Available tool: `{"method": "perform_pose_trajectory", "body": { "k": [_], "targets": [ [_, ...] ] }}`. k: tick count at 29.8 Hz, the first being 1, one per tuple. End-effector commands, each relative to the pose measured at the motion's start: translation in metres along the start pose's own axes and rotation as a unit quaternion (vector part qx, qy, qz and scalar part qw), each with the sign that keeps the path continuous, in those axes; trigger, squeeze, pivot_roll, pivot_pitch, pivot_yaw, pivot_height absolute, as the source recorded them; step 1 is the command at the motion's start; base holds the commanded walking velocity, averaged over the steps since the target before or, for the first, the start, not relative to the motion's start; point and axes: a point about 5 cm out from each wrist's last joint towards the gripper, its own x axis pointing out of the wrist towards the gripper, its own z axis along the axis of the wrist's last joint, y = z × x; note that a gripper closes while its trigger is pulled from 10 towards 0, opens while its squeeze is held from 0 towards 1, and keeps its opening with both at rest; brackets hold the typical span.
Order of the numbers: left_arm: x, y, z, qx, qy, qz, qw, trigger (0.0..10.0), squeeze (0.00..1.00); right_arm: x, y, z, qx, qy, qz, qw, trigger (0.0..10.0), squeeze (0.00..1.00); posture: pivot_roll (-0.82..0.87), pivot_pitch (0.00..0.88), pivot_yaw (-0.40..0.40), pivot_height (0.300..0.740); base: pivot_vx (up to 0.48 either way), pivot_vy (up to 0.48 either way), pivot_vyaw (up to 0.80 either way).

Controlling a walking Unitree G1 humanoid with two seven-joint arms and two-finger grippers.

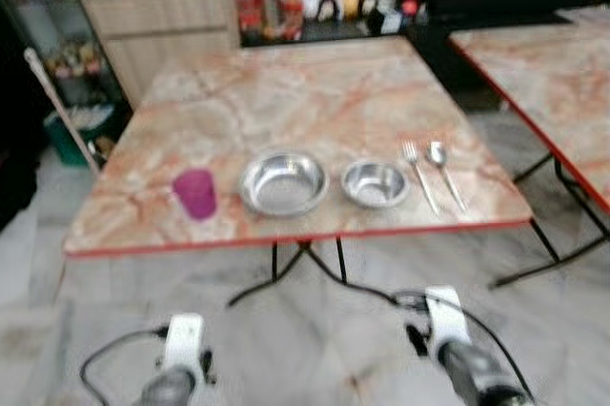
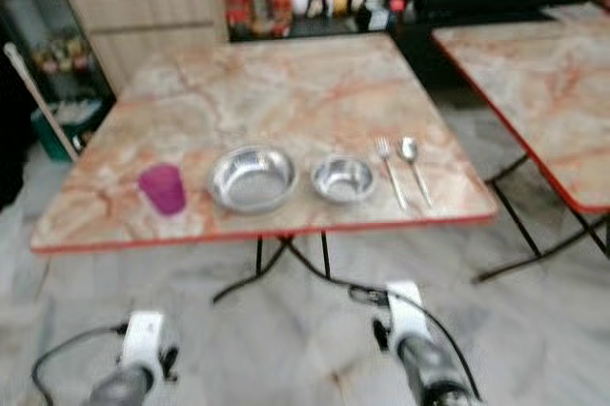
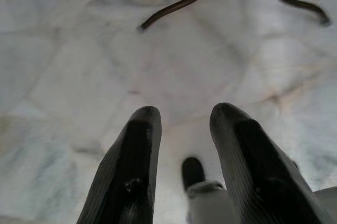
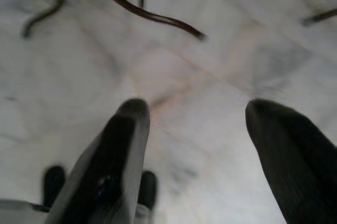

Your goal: Setting the table

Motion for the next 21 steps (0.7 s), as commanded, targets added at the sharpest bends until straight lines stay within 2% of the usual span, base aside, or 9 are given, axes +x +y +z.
{"method": "perform_pose_trajectory", "body": {
  "k": [1,3,6,11,13,14,15,17,21],
  "targets": [
    [-0.002,0.015,-0.001,0.013,0.007,0.020,1.000,10.0,0.00,0.002,0.011,0.011,-0.001,-0.015,0.015,1.000,10.0,0.00,-0.02,0.000,0.024,0.740,0.000,0.000,0.00],
    [-0.002,0.015,-0.001,0.013,0.007,0.020,1.000,10.0,0.00,0.002,0.011,0.011,-0.001,-0.015,0.015,1.000,10.0,0.00,-0.02,0.000,0.024,0.740,0.000,0.000,0.00],
    [-0.002,0.018,-0.001,-0.014,-0.007,0.047,0.999,10.0,0.00,0.002,0.011,0.011,-0.002,-0.015,0.015,1.000,10.0,0.00,-0.03,0.000,0.025,0.740,0.000,0.000,0.00],
    [-0.003,0.020,0.002,-0.004,-0.025,0.076,0.997,10.0,0.00,0.002,0.011,0.011,-0.003,-0.014,0.016,1.000,10.0,0.00,-0.01,0.000,0.022,0.740,0.000,0.000,0.00],
    [-0.004,0.021,0.003,-0.030,-0.044,0.086,0.995,10.0,0.00,0.002,0.011,0.011,-0.005,-0.014,0.017,1.000,10.0,0.00,-0.01,0.000,0.022,0.740,0.000,0.000,0.00],
    [-0.001,0.030,0.038,-0.011,-0.103,0.096,0.990,10.0,0.00,0.002,0.011,0.010,-0.005,-0.013,0.017,1.000,10.0,0.00,0.00,0.000,0.024,0.740,0.000,0.000,0.00],
    [0.000,0.038,0.063,0.004,-0.136,0.111,0.984,10.0,0.00,0.002,0.011,0.010,-0.005,-0.013,0.017,1.000,10.0,0.00,0.00,0.000,0.024,0.740,0.000,0.000,0.00],
    [-0.007,0.056,0.096,0.026,-0.198,0.141,0.970,10.0,0.00,0.002,0.011,0.010,-0.006,-0.013,0.018,1.000,10.0,0.00,0.00,0.000,0.026,0.740,0.000,0.000,0.00],
    [-0.019,0.069,0.105,0.010,-0.257,0.160,0.953,10.0,0.00,0.002,0.011,0.010,-0.007,-0.012,0.018,1.000,10.0,0.00,0.02,0.000,0.024,0.740,0.000,0.000,0.00]
  ]
}}
